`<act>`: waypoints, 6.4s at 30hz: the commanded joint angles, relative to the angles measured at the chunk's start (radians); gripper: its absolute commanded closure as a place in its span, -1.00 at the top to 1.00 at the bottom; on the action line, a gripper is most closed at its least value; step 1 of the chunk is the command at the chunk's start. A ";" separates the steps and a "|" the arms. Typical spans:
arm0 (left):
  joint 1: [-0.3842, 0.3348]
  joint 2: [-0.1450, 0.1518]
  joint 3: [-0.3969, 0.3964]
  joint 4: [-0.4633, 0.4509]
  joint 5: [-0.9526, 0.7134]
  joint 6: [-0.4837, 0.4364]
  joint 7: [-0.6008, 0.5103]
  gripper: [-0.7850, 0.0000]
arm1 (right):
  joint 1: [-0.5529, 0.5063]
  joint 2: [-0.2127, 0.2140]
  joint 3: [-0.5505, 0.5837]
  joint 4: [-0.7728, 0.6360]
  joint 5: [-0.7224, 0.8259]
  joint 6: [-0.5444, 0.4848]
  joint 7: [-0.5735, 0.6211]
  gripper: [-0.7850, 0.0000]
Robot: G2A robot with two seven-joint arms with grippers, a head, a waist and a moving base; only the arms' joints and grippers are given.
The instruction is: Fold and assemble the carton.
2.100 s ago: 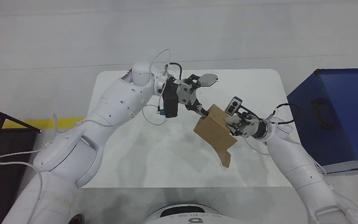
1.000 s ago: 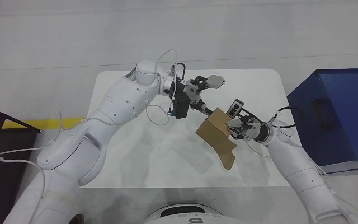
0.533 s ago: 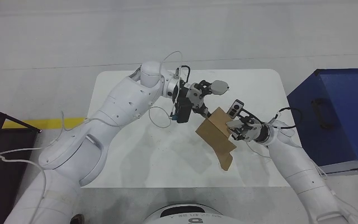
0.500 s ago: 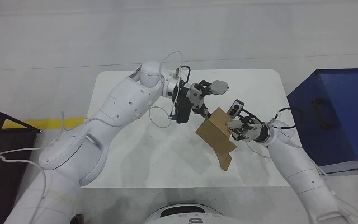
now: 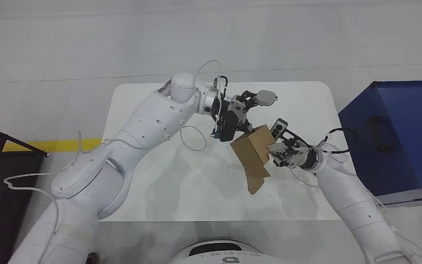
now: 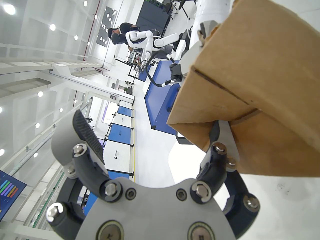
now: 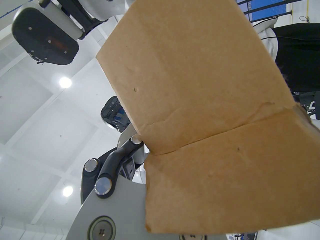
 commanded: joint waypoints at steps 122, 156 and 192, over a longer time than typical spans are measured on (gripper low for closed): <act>0.058 0.231 -0.209 0.183 -0.216 0.069 0.208 1.00 | 0.979 0.678 -0.981 -0.485 -0.286 0.522 -0.808 1.00; 0.058 0.231 -0.209 0.183 -0.216 0.069 0.208 1.00 | 0.558 0.702 -0.961 0.053 0.350 -0.357 -0.541 1.00; 0.058 0.231 -0.209 0.183 -0.216 0.069 0.208 1.00 | 0.405 0.761 -0.834 -0.415 -1.019 -0.440 -2.031 1.00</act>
